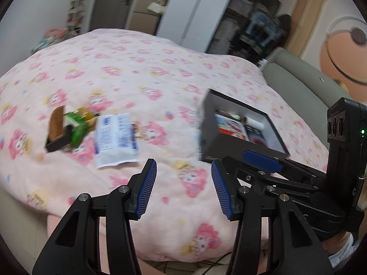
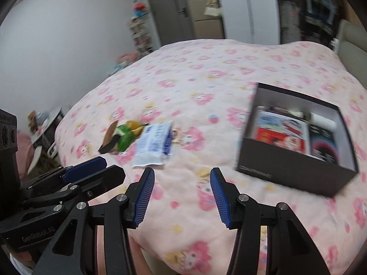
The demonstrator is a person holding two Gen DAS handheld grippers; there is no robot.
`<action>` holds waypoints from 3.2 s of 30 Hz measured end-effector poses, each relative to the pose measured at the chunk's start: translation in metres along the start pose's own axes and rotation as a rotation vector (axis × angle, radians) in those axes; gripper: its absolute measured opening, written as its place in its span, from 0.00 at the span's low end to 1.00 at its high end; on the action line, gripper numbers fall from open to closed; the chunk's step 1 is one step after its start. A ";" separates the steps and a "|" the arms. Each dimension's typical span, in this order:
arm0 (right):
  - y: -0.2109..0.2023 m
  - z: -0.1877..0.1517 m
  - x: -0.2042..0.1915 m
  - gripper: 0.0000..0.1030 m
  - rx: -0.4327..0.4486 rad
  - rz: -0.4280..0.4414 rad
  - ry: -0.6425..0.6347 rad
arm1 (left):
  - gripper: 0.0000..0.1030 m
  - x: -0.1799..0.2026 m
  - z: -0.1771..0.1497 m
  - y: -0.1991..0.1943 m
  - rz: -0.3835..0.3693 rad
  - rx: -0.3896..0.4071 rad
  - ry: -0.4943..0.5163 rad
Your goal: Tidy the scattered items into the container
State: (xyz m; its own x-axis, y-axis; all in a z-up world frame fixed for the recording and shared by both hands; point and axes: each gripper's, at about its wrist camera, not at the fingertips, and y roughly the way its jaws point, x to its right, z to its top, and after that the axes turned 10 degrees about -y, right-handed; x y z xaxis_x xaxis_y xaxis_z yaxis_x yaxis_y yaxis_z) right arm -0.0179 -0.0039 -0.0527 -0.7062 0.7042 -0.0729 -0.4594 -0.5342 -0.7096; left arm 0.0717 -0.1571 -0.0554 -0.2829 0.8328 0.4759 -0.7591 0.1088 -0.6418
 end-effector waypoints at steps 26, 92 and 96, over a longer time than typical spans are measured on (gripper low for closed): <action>0.200 0.001 -0.001 0.46 -0.275 0.166 0.127 | 0.46 -0.161 0.021 0.145 0.110 -0.037 -0.449; 0.069 -0.087 0.078 0.35 -0.314 0.072 0.139 | 0.27 -0.053 -0.045 0.154 -0.238 -0.352 -0.204; 0.067 -0.080 0.098 0.35 -0.251 0.072 0.211 | 0.29 -0.060 -0.033 0.164 -0.235 -0.342 -0.244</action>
State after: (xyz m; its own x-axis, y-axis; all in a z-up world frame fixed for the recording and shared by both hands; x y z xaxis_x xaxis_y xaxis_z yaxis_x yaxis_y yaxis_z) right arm -0.0750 0.0668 -0.1636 -0.5930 0.7640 -0.2542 -0.2468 -0.4730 -0.8458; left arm -0.0170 -0.1711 -0.2090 -0.2876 0.6169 0.7326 -0.5940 0.4851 -0.6417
